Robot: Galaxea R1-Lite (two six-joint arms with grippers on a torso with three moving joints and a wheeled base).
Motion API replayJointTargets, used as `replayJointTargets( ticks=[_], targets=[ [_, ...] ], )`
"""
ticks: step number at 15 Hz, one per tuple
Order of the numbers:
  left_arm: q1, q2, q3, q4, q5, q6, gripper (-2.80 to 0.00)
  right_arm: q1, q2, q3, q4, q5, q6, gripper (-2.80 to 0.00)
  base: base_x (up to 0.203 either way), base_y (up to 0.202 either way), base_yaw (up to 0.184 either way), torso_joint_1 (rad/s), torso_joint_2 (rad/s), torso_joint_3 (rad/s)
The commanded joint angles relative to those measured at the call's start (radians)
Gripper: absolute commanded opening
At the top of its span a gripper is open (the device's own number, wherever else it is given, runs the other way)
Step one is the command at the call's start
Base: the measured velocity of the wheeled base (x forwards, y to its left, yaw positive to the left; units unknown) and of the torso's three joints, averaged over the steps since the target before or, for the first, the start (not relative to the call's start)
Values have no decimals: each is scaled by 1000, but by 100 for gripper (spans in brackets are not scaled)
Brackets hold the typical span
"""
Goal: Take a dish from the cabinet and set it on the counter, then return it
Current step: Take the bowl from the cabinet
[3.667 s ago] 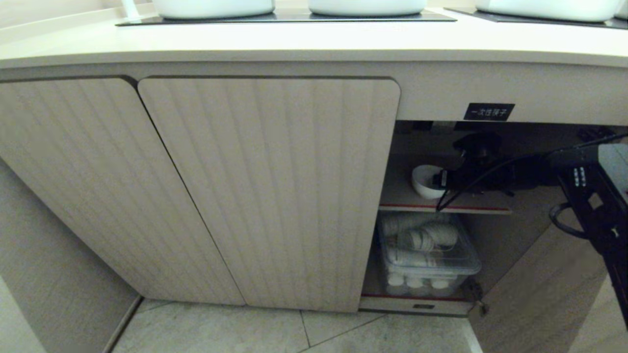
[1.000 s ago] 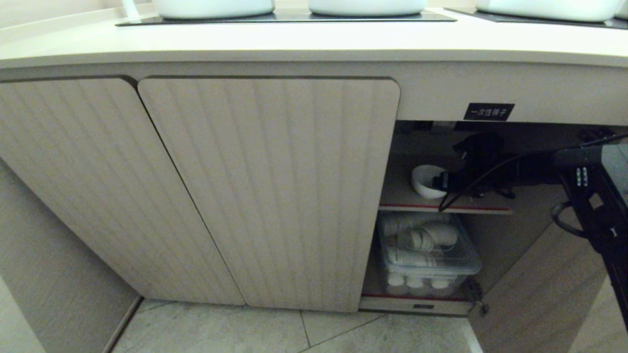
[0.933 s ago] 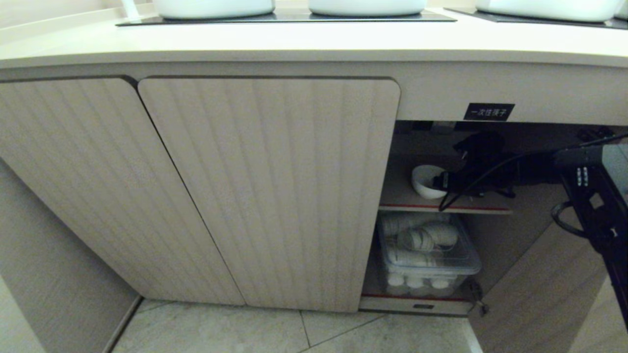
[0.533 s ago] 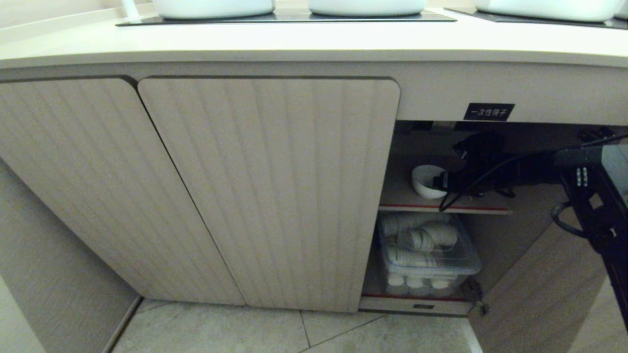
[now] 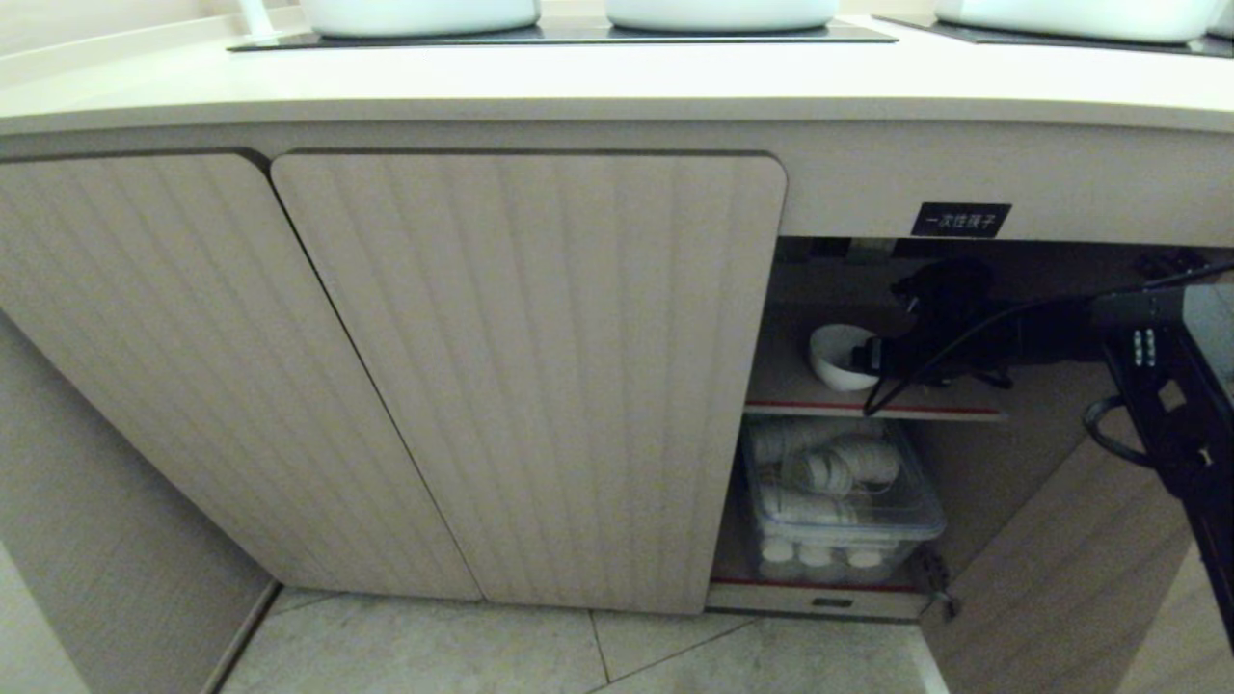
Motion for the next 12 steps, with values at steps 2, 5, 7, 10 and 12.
replayJointTargets(
  ticks=[2,5,7,10,12],
  targets=[
    [0,0,0,0,0,0,-280,0,0,0,-1,1,1,0,0,0,0,0,0,0],
    [0,0,0,0,0,0,-280,0,1,0,-4,1,1,0,0,0,0,0,0,0],
    [0,0,0,0,-1,0,-280,0,3,0,-6,1,1,0,0,0,0,0,0,0],
    [0,0,0,0,-1,0,-280,0,4,0,-7,-1,1,0,0,0,0,0,0,0],
    [0,0,-1,0,-1,0,-280,0,4,0,-9,-1,1,0,0,0,0,0,0,0]
  ],
)
